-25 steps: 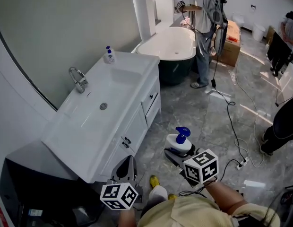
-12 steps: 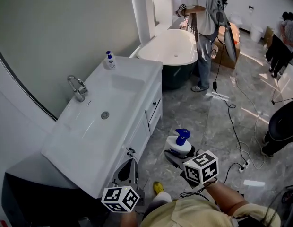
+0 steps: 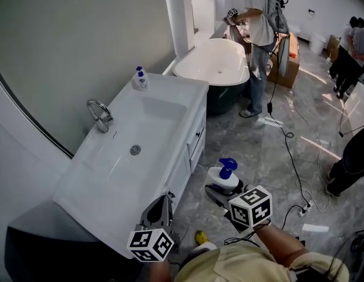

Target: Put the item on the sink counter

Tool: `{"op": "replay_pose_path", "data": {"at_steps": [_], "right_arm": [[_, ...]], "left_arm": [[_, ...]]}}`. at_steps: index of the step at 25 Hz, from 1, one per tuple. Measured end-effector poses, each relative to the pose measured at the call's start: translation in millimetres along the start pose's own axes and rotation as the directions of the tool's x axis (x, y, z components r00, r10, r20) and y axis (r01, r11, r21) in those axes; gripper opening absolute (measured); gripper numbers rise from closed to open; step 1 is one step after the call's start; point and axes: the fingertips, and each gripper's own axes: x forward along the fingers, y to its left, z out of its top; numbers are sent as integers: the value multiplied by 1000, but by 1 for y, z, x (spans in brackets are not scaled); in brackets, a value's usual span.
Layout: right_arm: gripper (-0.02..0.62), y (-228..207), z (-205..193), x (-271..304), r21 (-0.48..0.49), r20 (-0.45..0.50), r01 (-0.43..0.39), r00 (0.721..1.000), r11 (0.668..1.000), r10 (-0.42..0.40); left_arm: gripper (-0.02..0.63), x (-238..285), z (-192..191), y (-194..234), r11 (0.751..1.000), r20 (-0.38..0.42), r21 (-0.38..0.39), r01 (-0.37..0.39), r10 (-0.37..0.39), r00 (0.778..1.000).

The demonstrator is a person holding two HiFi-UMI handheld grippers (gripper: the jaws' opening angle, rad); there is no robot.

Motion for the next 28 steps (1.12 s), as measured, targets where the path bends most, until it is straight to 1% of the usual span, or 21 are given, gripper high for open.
{"op": "replay_pose_path", "data": {"at_steps": [8, 13, 19, 28], "right_arm": [[295, 8, 7, 33, -6, -10, 12, 1000, 1000, -12], [295, 9, 16, 47, -16, -6, 19, 1000, 1000, -19], [295, 11, 28, 64, -29, 0, 19, 1000, 999, -19], [295, 1, 49, 95, -49, 6, 20, 1000, 999, -19]], "left_arm": [[29, 14, 11, 33, 1000, -13, 1, 6, -6, 1000], [29, 16, 15, 44, 1000, -19, 11, 8, -8, 1000], [29, 19, 20, 60, 1000, -15, 16, -9, 9, 1000], [29, 44, 35, 76, 1000, -6, 22, -13, 13, 1000]]}}
